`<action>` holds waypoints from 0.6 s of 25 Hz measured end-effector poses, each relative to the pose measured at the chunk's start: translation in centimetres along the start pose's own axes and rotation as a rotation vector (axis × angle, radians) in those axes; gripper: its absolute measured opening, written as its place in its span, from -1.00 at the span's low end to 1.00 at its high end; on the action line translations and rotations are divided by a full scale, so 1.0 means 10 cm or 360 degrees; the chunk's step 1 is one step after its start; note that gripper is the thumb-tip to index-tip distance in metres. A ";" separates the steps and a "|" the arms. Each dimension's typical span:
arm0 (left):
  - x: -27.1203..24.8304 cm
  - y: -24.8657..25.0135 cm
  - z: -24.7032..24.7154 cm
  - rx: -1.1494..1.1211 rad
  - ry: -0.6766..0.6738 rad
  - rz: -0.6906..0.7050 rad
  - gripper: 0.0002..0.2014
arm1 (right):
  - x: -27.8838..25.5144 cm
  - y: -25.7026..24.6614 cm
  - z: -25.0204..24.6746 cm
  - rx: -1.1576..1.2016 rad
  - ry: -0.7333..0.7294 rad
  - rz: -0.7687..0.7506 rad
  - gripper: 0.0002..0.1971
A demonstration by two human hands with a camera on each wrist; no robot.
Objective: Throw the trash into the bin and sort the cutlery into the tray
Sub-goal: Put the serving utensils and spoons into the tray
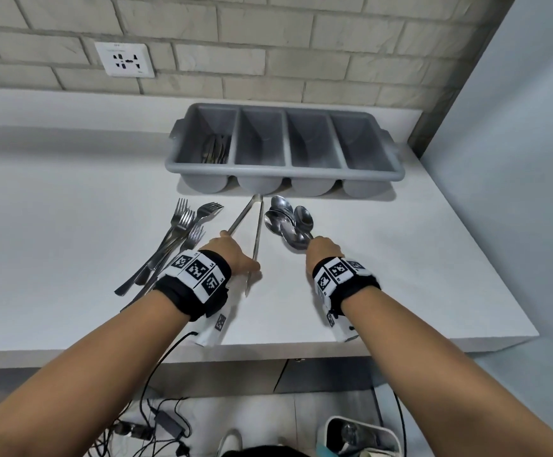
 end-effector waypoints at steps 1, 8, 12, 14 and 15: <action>0.00 0.00 0.00 0.0001 0.0004 -0.0001 -0.01 | 0.01 0.02 0.00 -0.0023 -0.0008 0.0009 -0.66; -0.02 -0.05 -0.09 -0.0182 0.0073 0.0079 -0.21 | -0.02 0.08 -0.07 0.0039 -0.0002 -0.0053 -0.71; -0.11 -0.10 -0.17 -0.0303 0.0104 0.0197 -0.30 | -0.10 0.16 -0.14 -0.0038 -0.0055 -0.0104 -0.71; -0.15 -0.13 -0.21 -0.0364 0.0127 0.0264 -0.32 | -0.15 0.20 -0.16 -0.0062 -0.0053 -0.0120 -0.72; -0.17 -0.14 -0.23 -0.0396 0.0137 0.0299 -0.34 | -0.18 0.22 -0.16 -0.0059 -0.0033 -0.0128 -0.73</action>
Point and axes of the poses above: each hand's wrist, its own x-axis towards the middle knuckle, its own z-axis out of the palm, y = z × x, the point moved 2 cm from there along x, towards the middle knuckle, and after that the axes turned 10 degrees about x, right-handed, at the moved point
